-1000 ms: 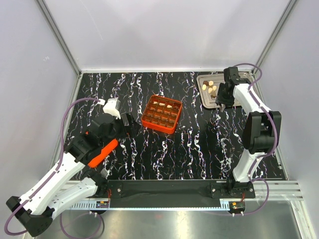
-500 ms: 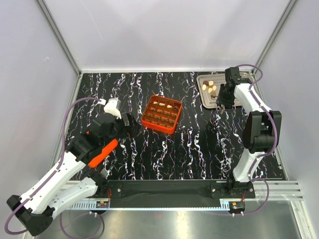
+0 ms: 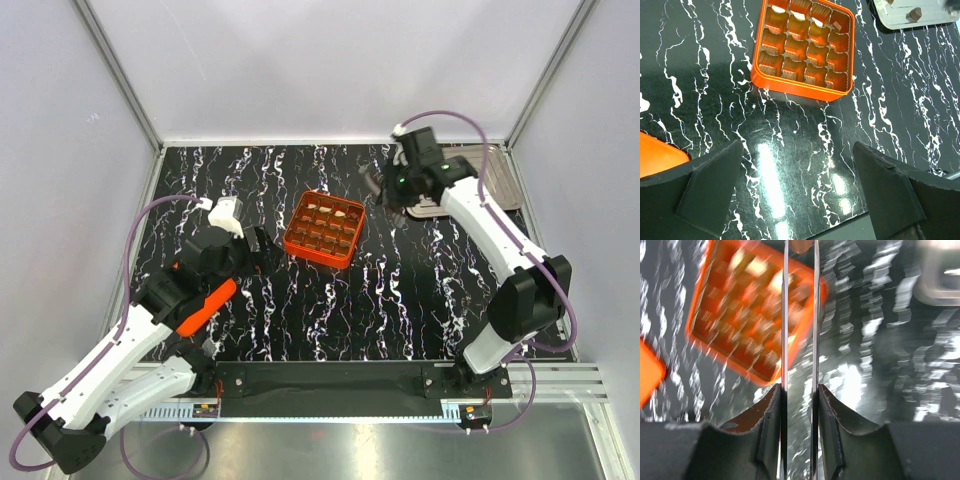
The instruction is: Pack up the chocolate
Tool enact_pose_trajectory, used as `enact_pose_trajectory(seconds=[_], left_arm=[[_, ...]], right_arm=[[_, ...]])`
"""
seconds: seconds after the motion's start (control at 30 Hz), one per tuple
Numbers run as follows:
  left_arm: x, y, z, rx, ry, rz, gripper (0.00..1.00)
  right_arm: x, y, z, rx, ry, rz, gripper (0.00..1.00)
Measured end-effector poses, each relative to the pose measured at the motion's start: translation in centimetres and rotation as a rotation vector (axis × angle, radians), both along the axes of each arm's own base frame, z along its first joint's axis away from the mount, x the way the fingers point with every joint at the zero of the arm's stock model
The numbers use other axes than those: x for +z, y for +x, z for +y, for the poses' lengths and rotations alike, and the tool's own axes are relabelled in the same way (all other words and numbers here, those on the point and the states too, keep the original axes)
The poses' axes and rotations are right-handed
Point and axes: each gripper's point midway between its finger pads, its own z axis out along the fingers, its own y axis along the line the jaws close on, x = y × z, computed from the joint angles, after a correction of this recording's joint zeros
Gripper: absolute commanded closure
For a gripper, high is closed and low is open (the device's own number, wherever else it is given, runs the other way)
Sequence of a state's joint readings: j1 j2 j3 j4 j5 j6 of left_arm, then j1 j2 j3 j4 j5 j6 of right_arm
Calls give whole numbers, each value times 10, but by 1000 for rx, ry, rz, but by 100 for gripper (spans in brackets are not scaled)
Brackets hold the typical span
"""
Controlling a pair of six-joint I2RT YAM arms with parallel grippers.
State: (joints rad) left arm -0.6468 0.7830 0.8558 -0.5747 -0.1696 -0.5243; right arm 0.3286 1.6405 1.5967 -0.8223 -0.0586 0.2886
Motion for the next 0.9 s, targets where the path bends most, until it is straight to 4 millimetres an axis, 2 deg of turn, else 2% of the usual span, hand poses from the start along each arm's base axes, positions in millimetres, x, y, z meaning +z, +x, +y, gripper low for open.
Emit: enact_pose_trajectory(seconds=[0.03,0.1,0.17,0.27,0.43,0.57,0.9], left_arm=[[0,0,0,0,0,0,1],[0,0,0,0,0,0,1],[0,0,0,0,0,0,1],[0,0,0,0,0,0,1],[0,0,0,0,0,0,1],[0,0,0,0,0,0,1],[-4,1,-3,-7,5,16,1]], right_arm=[[-1,-9,19,48,13,8,63],[-9,-25,43,104,19,29,62],[-19,-39,56,140,22,62,62],[-32,-53,66,161,10,99,62],[-45,-64,69,167,-17,127,63],[-53,-70,63,153,-32,143,62],[-53,-83,57,151,-33,145,56]])
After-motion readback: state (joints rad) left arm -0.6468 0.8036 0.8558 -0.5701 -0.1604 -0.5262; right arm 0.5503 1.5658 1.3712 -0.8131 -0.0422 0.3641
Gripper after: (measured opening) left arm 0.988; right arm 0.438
